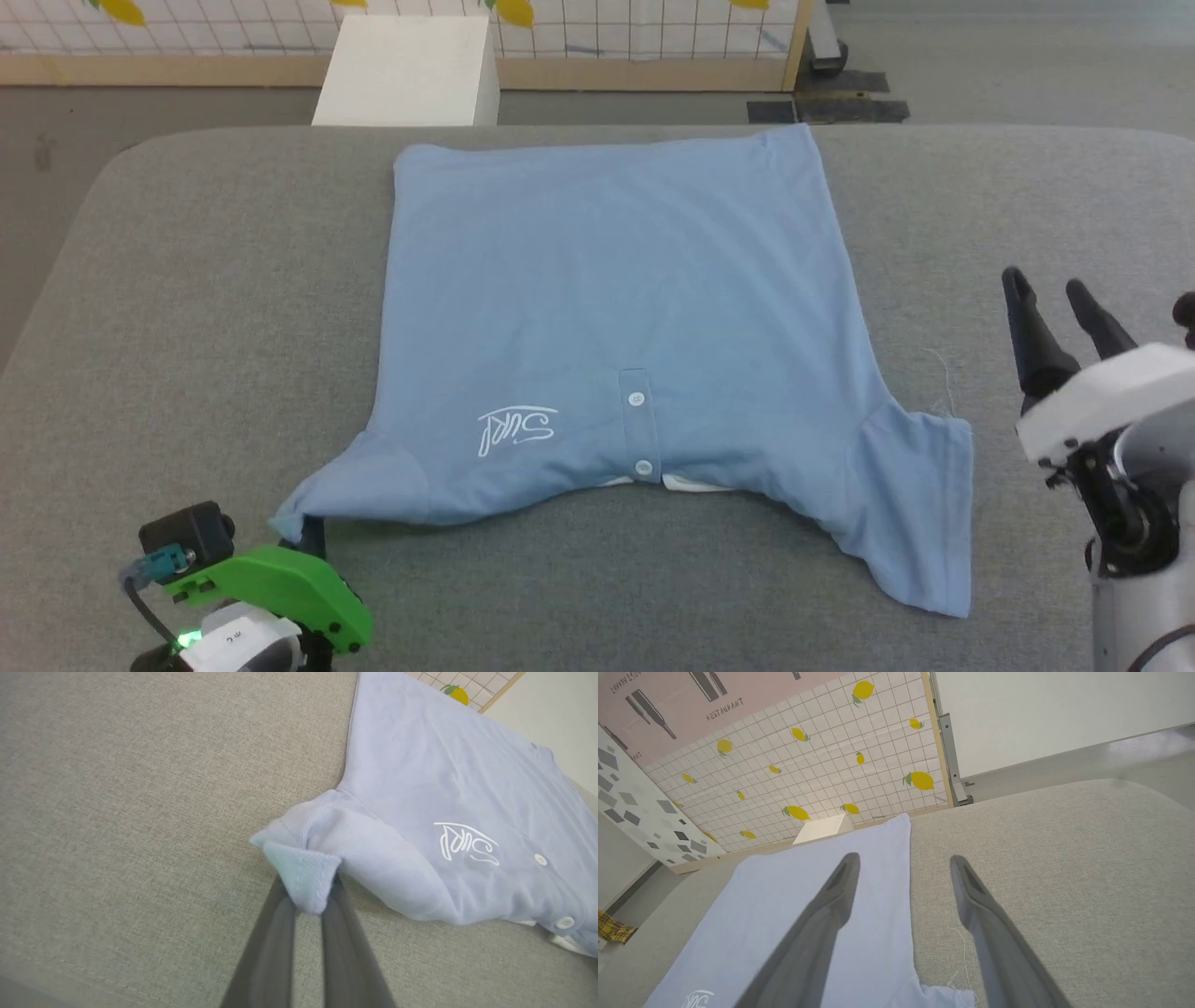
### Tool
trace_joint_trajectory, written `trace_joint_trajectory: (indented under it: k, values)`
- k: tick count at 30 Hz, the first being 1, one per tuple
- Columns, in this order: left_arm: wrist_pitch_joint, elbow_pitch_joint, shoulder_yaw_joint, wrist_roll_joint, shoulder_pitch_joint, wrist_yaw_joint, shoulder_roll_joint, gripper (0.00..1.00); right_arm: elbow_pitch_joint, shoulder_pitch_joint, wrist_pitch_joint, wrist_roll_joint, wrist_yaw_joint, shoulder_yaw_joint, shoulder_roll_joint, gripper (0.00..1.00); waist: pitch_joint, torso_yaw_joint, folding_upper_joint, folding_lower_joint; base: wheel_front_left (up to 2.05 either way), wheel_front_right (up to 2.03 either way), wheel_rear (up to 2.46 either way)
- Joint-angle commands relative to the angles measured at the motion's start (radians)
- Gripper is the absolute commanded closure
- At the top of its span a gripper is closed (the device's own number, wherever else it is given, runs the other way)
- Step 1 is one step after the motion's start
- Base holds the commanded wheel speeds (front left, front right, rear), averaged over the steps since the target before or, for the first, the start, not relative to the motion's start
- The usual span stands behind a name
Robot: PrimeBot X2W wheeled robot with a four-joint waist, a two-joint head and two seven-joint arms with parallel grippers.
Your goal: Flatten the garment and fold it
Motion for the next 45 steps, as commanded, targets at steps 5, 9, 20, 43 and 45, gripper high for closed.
trace_joint_trajectory:
  k: [5, 9, 20, 43, 45]
  values:
    - [-0.013, -0.07, -0.006, 0.007, -0.025, 0.005, 0.01, 1.0, 0.096, -0.156, -0.04, -0.052, -0.001, 0.0, -0.011, 0.0, 0.1, 0.037, -0.0001, 0.0, 0.0, 0.0, 0.0]
    - [-0.027, -0.127, -0.016, 0.012, -0.056, -0.002, -0.002, 1.0, 0.187, -0.316, -0.026, -0.096, -0.001, -0.009, -0.035, 0.0, 0.204, 0.073, -0.0001, 0.0, 0.0, 0.0, 0.0]
    - [-0.076, -0.257, -0.054, 0.014, -0.134, -0.045, -0.038, 1.0, 0.388, -0.805, 0.216, -0.34, -0.001, 0.026, -0.165, 0.0, 0.515, 0.204, -0.0001, 0.0, 0.0, 0.0, 0.0]
    - [-0.091, -0.527, -0.117, 0.038, -0.08, -0.057, -0.039, 1.0, 0.378, -1.046, 0.693, -0.561, -0.001, 0.098, -0.252, 0.0, 0.749, 0.335, -0.0001, 0.0, 0.0, 0.0, 0.0]
    - [-0.09, -0.527, -0.119, 0.035, -0.081, -0.058, -0.039, 1.0, 0.371, -1.037, 0.713, -0.555, -0.001, 0.114, -0.254, 0.0, 0.753, 0.333, -0.0001, 0.0, 0.0, 0.0, 0.0]
